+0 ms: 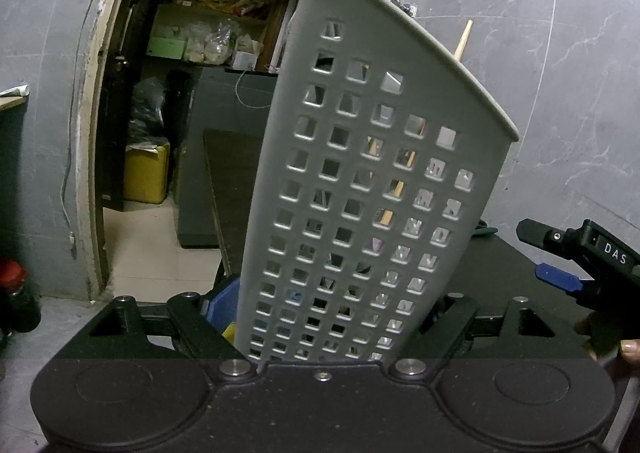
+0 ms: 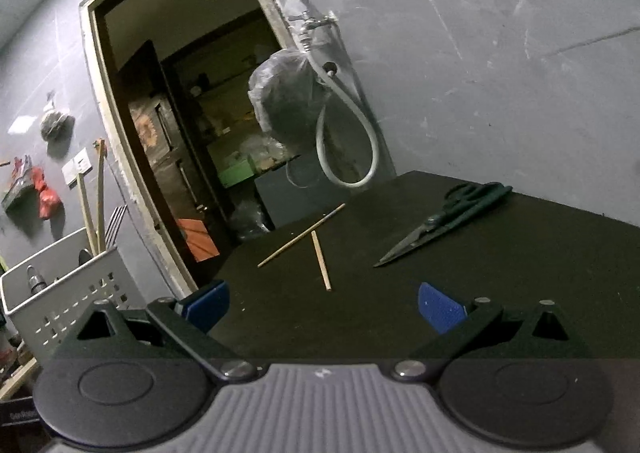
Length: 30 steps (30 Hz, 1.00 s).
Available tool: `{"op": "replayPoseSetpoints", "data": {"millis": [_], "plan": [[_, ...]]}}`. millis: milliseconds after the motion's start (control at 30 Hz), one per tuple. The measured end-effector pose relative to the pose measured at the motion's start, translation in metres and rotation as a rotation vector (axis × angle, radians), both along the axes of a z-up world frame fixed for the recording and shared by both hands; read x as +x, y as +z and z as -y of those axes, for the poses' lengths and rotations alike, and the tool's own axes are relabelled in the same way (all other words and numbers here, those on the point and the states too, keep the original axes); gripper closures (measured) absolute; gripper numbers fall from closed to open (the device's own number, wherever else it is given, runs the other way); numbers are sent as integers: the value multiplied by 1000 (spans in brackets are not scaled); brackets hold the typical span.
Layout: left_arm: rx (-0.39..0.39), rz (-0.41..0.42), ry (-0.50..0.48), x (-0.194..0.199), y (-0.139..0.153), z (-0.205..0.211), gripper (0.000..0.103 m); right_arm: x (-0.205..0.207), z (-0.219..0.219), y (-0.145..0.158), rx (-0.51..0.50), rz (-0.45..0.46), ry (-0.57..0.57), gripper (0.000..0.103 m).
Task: Organize utensils
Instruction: 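Move the right tool back over the table toward the scissors, then close the right tool on the green-handled utensil beside the scissors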
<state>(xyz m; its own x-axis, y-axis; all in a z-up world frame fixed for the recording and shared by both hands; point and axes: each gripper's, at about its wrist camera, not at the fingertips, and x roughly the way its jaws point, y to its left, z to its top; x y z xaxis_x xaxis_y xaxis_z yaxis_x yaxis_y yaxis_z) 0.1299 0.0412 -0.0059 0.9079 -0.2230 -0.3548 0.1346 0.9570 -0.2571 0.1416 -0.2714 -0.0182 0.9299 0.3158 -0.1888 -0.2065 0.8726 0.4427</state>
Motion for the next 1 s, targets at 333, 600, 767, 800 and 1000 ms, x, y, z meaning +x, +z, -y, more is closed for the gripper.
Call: {"op": "replayPoseSetpoints", "data": {"millis": [333,600,767,800,1000], "plan": [[-30,11,-33,5,0,-8,18,10,-1,1,16,-68,-31,0],[-45,24,-63,16,-4,-18,19,26,-9,6,-110,-147,-48,0],[-45,36,-62,18,-7,-18,19,49,-14,24,-326,-171,-87,0],[-45,39,-61,17,-8,-17,19,57,-14,29,-358,-184,-93,0],[-63,47,-72,18,-12,-21,19,116,-8,48,-420,-277,-217,0]]}}
